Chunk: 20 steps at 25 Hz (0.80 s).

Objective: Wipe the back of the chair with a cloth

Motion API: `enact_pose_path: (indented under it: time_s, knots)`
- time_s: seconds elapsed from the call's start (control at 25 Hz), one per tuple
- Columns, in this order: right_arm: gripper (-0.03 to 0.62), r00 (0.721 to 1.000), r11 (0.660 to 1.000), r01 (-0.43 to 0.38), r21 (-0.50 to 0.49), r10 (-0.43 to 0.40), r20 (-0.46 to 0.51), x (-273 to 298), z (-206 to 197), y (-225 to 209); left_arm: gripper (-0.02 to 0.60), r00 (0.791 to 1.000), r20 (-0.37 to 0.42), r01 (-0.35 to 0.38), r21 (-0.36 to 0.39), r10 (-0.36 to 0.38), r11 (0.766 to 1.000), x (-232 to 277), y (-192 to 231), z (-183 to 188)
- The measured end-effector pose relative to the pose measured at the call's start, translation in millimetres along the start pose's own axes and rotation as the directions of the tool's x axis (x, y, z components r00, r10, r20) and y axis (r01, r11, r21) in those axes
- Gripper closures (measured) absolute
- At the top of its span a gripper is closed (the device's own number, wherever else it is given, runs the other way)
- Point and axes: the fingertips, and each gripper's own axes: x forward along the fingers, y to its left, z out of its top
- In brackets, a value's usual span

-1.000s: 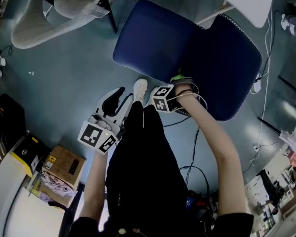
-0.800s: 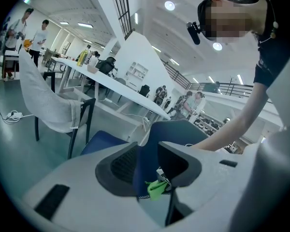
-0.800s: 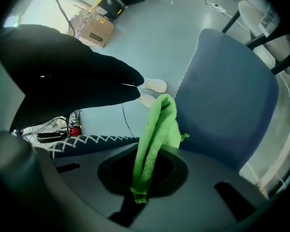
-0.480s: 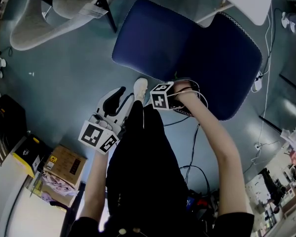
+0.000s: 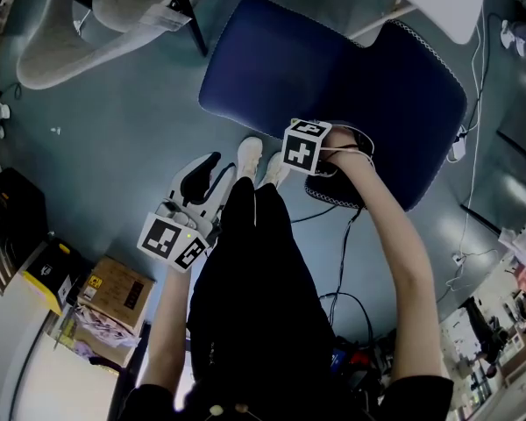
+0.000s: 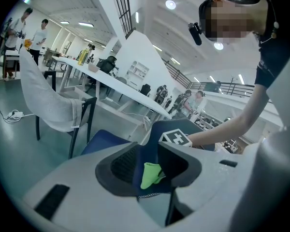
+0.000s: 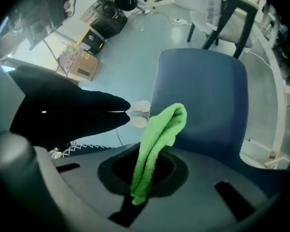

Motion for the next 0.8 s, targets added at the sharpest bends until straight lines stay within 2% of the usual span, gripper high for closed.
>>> enact_pose_path:
  time_s: [0.2, 0.32, 0.48, 0.64, 0.72, 0.8]
  knots:
    - [0.574, 0.984, 0.989, 0.026, 0.146, -0.052, 0.173, -31, 16, -15, 0.451, 1.0, 0.004, 0.016, 0.013, -0.016, 1.0, 2, -2, 6]
    - [0.574, 0.948, 0.968, 0.061, 0.244, -0.133, 0.29, -55, 24, -20, 0.451, 0.999, 0.009, 0.032, 0.027, -0.032, 0.999, 5, -5, 12]
    - [0.576, 0.867, 0.91, 0.099, 0.403, -0.278, 0.413, -86, 27, -20, 0.451, 0.998, 0.014, 0.062, 0.04, -0.062, 0.997, 12, -13, 24]
    - [0.576, 0.777, 0.845, 0.086, 0.527, -0.388, 0.495, -114, 22, -12, 0.451, 0.993, 0.013, 0.116, 0.068, -0.117, 0.991, 22, -30, 39]
    - [0.576, 0.712, 0.811, 0.06, 0.581, -0.443, 0.544, -131, 19, -7, 0.451, 0.991, 0.006, 0.135, 0.084, -0.136, 0.987, 27, -39, 46]
    - [0.576, 0.633, 0.774, 0.022, 0.633, -0.501, 0.59, -151, 16, -2, 0.451, 0.991, -0.009, 0.136, 0.102, -0.136, 0.985, 31, -45, 52]
